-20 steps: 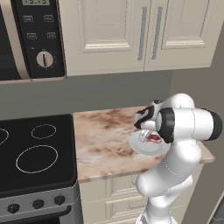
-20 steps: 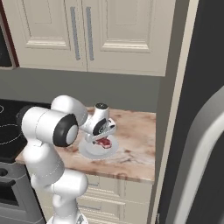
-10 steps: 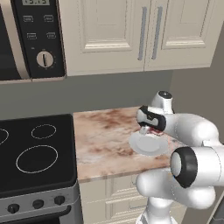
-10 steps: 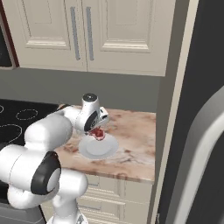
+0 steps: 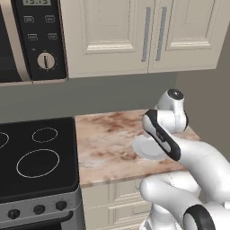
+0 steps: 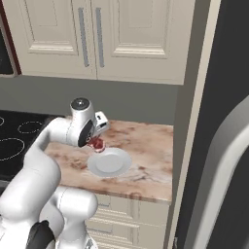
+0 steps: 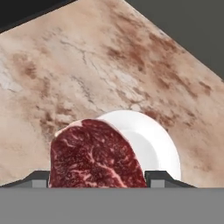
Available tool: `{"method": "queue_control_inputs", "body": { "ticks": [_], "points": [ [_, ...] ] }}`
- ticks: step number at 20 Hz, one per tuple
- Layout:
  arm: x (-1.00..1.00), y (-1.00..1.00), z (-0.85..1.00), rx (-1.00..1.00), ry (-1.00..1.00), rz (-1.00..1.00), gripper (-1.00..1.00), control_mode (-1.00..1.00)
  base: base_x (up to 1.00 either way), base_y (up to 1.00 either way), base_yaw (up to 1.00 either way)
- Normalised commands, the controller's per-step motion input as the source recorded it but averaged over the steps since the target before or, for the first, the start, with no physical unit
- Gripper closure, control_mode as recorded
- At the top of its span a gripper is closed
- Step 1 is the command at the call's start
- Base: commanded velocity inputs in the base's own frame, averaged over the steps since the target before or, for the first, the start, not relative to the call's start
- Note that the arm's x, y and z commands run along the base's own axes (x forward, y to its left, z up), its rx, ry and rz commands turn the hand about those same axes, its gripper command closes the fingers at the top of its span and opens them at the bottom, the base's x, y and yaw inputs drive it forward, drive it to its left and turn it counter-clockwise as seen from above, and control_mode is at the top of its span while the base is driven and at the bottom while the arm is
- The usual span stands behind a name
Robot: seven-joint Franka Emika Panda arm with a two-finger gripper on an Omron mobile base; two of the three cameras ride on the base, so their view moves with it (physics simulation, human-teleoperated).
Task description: Place the steak on the counter behind the older steak on the same shelf of the fridge to maintain FIFO order. Close the fridge door when finished.
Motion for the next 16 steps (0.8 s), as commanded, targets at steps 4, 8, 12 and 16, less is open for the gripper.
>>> {"method": "queue_control_inputs", "body": {
  "ticks": [4, 8, 12, 16],
  "points": [
    [-0.39, 0.09, 0.4, 0.0, -0.01, 0.0, 1.0, -1.0, 0.0, 0.0, 0.0],
    [-0.46, 0.03, 0.31, 0.0, -0.02, 0.0, 1.0, -1.0, 0.0, 0.0, 0.0],
    [-0.52, 0.01, 0.31, 0.0, -0.03, 0.0, 1.0, -1.0, 0.0, 0.0, 0.0],
    [-0.53, 0.0, 0.31, 0.0, -0.02, 0.0, 1.0, -1.0, 0.0, 0.0, 0.0]
  ]
}}
